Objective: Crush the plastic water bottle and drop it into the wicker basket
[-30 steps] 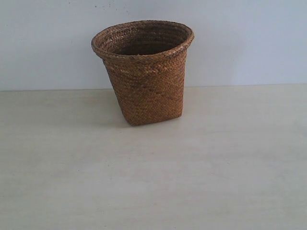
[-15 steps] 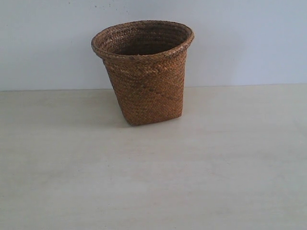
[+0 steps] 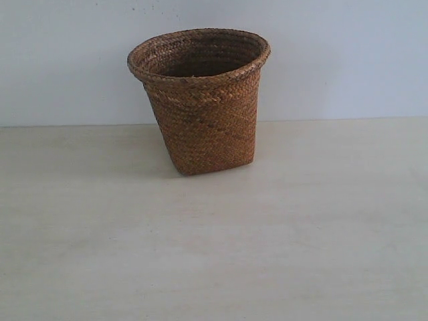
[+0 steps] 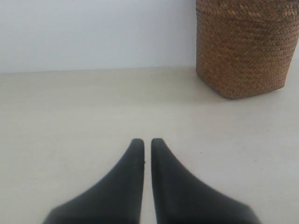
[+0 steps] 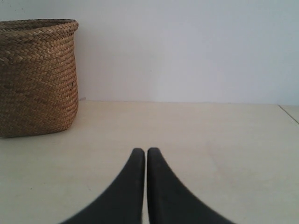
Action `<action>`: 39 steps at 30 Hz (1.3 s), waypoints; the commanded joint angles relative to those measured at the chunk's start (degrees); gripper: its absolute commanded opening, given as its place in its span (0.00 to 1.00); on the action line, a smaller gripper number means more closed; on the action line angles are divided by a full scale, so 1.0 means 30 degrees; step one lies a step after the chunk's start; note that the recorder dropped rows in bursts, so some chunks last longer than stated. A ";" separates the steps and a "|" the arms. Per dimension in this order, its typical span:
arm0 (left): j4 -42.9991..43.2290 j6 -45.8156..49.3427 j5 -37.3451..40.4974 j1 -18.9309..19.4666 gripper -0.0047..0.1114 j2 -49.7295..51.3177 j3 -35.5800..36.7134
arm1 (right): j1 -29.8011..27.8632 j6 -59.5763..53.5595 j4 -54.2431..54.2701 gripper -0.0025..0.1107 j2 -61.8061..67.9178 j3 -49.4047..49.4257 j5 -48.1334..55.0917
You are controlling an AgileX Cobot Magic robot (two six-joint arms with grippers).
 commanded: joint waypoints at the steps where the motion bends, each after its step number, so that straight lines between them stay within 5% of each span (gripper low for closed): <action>1: 0.0002 -0.0154 0.0030 0.0078 0.08 -0.0074 0.0067 | 0.0057 0.0057 -0.0007 0.02 -0.0106 0.0092 -0.0052; 25: 0.0002 -0.0154 0.0030 0.0078 0.08 -0.0074 0.0067 | 0.0057 0.0451 -0.0007 0.02 -0.0106 0.0092 -0.0051; 31: 0.0002 -0.0154 0.0030 0.0078 0.08 -0.0074 0.0067 | 0.0057 0.3927 -0.3581 0.02 -0.0106 0.0092 -0.0134; 39: 0.0002 -0.0154 0.0030 0.0078 0.08 -0.0074 0.0067 | 0.0057 0.4072 -0.3666 0.02 -0.0106 0.0125 0.1284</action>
